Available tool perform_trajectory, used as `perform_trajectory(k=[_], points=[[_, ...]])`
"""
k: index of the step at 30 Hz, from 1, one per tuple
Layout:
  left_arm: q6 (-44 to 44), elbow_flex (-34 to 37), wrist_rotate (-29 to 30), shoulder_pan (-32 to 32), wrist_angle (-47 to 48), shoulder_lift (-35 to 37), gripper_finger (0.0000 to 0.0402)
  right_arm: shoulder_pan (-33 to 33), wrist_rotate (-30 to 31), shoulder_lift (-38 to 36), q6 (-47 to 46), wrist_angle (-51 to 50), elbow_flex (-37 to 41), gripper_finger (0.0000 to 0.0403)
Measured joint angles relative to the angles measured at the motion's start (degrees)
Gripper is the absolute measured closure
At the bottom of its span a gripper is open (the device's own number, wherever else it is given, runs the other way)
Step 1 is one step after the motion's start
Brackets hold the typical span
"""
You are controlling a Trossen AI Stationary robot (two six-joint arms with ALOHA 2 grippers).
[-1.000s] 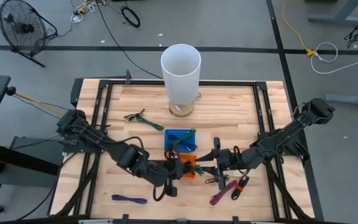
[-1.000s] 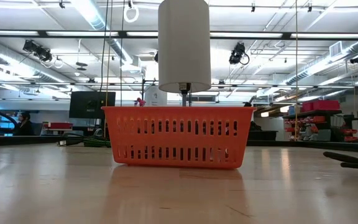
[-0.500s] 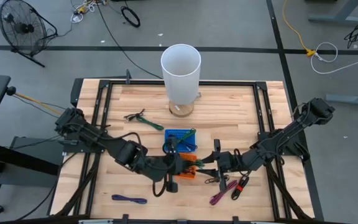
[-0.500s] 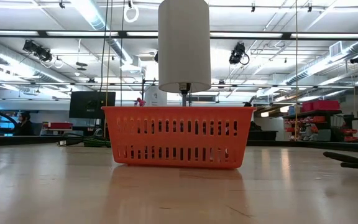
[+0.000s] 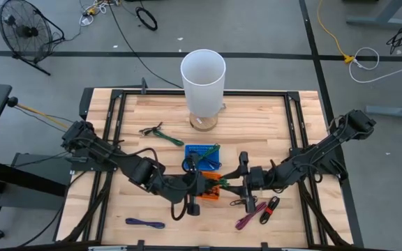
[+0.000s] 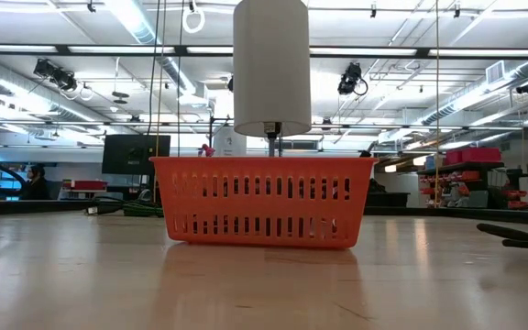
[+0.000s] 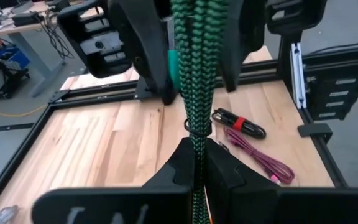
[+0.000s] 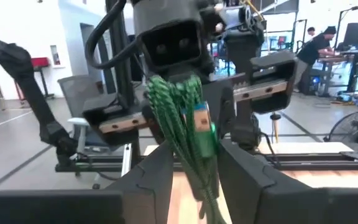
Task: Pick & Place USB Port
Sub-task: Put the green charger cable into the blue bin
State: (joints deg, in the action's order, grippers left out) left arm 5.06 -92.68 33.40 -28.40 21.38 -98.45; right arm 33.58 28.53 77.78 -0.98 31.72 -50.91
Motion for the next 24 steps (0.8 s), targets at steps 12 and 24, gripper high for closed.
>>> perform_trajectory(k=[12, 24], points=[[0.1, 0.1, 0.0, 0.1, 1.7, -0.1, 0.0344, 0.0, 6.5, -0.1, -1.7, -2.5, 0.0, 0.0395], [1.2, 0.1, 4.1, 0.0, 9.8, -0.1, 0.0344, -4.8, 7.5, -0.1, -4.3, -8.7, 0.0, 0.0399]])
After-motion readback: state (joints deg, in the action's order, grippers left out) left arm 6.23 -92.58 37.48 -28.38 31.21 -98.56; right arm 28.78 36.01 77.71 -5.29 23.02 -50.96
